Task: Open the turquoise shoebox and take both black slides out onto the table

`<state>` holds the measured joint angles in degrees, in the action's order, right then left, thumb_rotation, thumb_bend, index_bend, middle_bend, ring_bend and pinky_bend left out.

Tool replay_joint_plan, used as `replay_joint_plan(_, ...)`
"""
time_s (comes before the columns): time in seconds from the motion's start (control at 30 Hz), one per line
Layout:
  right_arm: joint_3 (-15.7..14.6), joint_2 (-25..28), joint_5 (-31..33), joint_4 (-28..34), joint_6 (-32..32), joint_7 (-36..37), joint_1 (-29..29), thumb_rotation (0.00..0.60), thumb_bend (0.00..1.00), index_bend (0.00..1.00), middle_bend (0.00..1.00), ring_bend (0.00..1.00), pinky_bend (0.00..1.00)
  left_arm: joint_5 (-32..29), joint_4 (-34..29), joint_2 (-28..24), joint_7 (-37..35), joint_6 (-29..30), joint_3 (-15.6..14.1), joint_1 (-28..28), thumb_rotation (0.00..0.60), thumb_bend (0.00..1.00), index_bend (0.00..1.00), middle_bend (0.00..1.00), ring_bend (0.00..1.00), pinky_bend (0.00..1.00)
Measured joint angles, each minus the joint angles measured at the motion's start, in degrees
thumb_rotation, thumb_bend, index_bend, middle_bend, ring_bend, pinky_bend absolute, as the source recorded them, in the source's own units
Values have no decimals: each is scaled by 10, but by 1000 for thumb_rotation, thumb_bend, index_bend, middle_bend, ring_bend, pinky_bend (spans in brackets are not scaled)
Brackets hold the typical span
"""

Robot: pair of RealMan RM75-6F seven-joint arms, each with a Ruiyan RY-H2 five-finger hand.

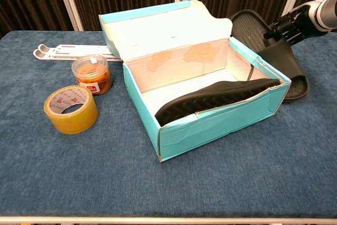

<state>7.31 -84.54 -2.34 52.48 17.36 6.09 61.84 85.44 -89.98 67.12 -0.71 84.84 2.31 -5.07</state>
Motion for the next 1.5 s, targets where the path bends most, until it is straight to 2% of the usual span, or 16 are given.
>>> replay_joint_plan(0.07,-5,-3,-22,-1,4,-8,3,600,43,0,45,37,39,0,0,0,0,1,0,0,600,11,221,184,105,106)
replay_joint_plan(0.13,-8,-3,-46,4,13,-15,4,600,1,0,0,0,0,0,0,0,0,2,0,1,600,11,221,183,105,106)
replay_joint_plan(0.23,-13,0,-87,19,51,-31,3,600,0,0,0,0,0,0,1,0,-1,2,1,0,600,12,220,183,105,106)
replay_joint_plan(0.4,-19,20,-176,84,169,-64,-7,600,0,0,4,0,0,3,2,1,-2,6,1,1,600,11,221,184,105,106)
replay_joint_plan(0.53,-15,60,-258,185,234,-75,-22,600,0,18,102,3,0,4,2,2,-2,8,1,1,600,12,221,183,105,106)
replay_joint_plan(0.63,-10,101,-329,279,252,-73,-35,600,0,89,162,35,3,3,1,1,-2,7,3,1,600,11,221,183,105,106)
replay_joint_plan(0.67,-7,120,-370,324,254,-70,-41,600,0,116,176,45,14,4,0,0,-2,9,3,1,600,11,221,183,105,106)
replay_joint_plan(0.77,-4,150,-443,381,247,-60,-52,600,0,156,197,48,37,3,0,0,-2,10,3,2,600,12,221,183,105,106)
replay_joint_plan(1.0,-6,171,-586,430,180,-37,-60,600,0,180,219,67,60,3,0,1,-3,12,0,6,600,11,221,183,106,106)
replay_joint_plan(1.27,-20,155,-645,430,143,-33,-59,600,0,185,223,71,68,0,5,3,-7,13,-2,10,600,12,221,183,105,106)
replay_joint_plan(1.5,-24,132,-652,414,140,-53,-53,600,0,213,226,75,81,1,7,7,-6,12,0,8,600,11,221,183,105,106)
